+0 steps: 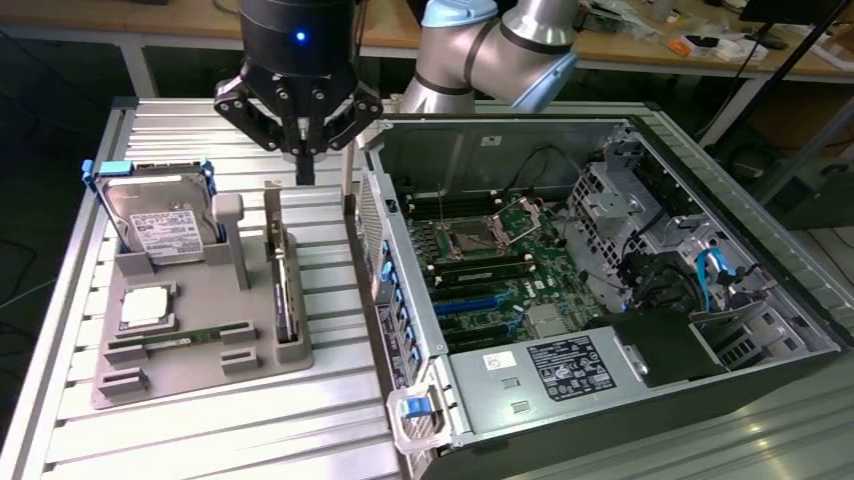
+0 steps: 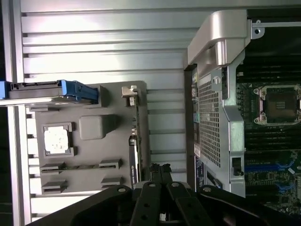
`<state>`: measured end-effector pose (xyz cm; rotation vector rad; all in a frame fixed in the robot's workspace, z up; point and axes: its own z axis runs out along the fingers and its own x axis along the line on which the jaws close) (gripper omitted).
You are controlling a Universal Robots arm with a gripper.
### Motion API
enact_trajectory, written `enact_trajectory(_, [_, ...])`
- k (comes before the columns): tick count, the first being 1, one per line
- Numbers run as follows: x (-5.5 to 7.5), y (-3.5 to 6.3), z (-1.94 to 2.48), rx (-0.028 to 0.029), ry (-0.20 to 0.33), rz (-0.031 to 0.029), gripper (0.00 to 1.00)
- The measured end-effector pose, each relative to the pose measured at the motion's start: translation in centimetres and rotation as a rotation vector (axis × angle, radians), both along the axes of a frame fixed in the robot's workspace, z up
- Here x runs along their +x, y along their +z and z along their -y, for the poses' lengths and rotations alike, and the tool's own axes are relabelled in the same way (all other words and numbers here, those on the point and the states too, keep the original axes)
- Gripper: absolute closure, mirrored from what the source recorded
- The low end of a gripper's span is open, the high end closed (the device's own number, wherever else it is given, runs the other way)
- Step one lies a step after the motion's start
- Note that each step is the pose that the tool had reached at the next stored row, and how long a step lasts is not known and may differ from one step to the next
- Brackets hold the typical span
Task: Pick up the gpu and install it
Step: 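Reach for the gpu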
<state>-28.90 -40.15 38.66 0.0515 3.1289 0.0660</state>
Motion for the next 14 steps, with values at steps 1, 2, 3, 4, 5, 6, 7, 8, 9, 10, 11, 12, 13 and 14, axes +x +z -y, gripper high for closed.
enact_trajectory(1, [-0.3,-0.01,0.00,-0.0008,0.001,-0.0002,0.89])
enact_trajectory(2, [-0.5,-0.01,0.00,-0.0017,0.001,-0.0003,0.89])
enact_trajectory(3, [-0.8,-0.02,0.00,-0.0024,0.002,-0.0005,0.89])
enact_trajectory(4, [-1.1,-0.03,0.00,-0.0030,0.003,-0.0007,0.89])
enact_trajectory(5, [-1.4,-0.05,0.00,-0.0035,0.004,-0.0008,0.89])
enact_trajectory(6, [-1.7,-0.06,0.00,-0.0039,0.004,-0.0010,0.89])
enact_trajectory(7, [-1.9,-0.07,0.00,-0.0043,0.005,-0.0013,0.89])
enact_trajectory(8, [-2.2,-0.08,0.00,-0.0046,0.006,-0.0016,0.89])
enact_trajectory(9, [-2.5,-0.09,0.00,-0.0048,0.006,-0.0019,0.89])
enact_trajectory(10, [-2.8,-0.10,0.00,-0.0050,0.007,-0.0022,0.89])
enact_trajectory(11, [-3.1,-0.12,0.00,-0.0052,0.008,-0.0026,0.89])
enact_trajectory(12, [-3.3,-0.13,0.00,-0.0054,0.008,-0.0029,0.89])
enact_trajectory(13, [-3.6,-0.15,0.00,-0.0054,0.009,-0.0032,0.89])
enact_trajectory(14, [-3.9,-0.16,0.00,-0.0054,0.009,-0.0037,0.89])
